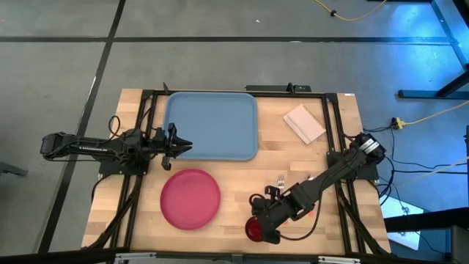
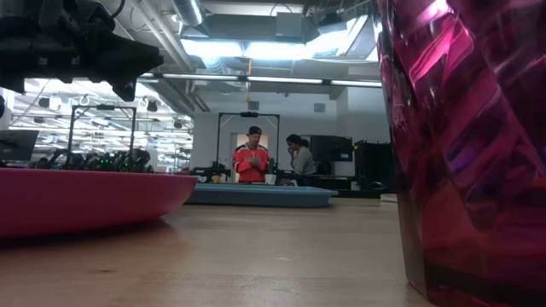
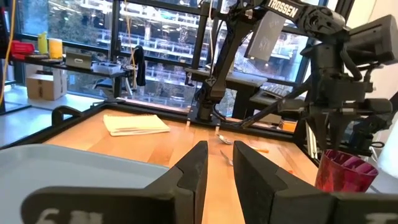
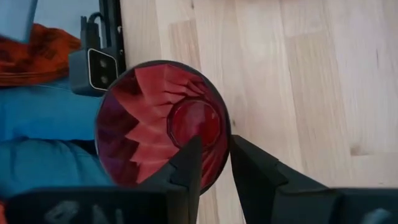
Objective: Pick and place plate/cup/fork/spoon on tray
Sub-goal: Put the red glass on the blue tray
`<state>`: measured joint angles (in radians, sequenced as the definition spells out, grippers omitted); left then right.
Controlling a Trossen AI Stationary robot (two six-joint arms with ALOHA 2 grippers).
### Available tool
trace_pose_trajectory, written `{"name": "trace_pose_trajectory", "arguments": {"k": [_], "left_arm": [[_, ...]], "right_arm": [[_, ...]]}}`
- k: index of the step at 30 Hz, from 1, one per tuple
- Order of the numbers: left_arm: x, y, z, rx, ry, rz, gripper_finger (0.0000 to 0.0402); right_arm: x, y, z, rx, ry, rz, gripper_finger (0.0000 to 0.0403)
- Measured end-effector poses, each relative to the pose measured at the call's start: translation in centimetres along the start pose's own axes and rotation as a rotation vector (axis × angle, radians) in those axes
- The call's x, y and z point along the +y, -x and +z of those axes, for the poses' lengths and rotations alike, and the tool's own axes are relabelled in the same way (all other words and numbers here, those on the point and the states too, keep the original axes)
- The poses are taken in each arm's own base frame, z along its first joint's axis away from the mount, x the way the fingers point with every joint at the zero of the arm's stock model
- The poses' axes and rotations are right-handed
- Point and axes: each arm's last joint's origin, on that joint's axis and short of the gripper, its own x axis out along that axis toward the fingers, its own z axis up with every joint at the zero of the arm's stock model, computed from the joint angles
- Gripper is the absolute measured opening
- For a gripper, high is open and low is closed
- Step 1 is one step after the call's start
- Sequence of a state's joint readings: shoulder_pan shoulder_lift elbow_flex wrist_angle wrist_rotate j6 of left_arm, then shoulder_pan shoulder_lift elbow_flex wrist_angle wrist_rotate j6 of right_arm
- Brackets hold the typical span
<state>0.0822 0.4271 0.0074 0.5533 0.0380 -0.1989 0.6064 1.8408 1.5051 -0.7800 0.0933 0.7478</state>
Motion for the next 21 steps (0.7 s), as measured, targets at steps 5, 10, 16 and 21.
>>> {"name": "trace_pose_trajectory", "arguments": {"k": [5, 10, 16, 21], "left_arm": [[0.0, 0.0, 0.0, 0.000, 0.000, 0.000, 0.0069], [0.0, 0.0, 0.0, 0.000, 0.000, 0.000, 0.0069], [0.0, 0.0, 0.0, 0.000, 0.000, 0.000, 0.0069], [0.0, 0.0, 0.0, 0.001, 0.000, 0.000, 0.0069]], "right_arm": [[0.0, 0.0, 0.1, -0.019, -0.003, -0.015, 0.0088], [-0.1, 0.0, 0.1, -0.020, -0.003, -0.017, 0.0088], [-0.1, -0.5, -0.1, -0.007, 0.007, -0.031, 0.0088], [-0.1, -1.1, -0.1, -0.005, 0.023, -0.034, 0.0088]]}}
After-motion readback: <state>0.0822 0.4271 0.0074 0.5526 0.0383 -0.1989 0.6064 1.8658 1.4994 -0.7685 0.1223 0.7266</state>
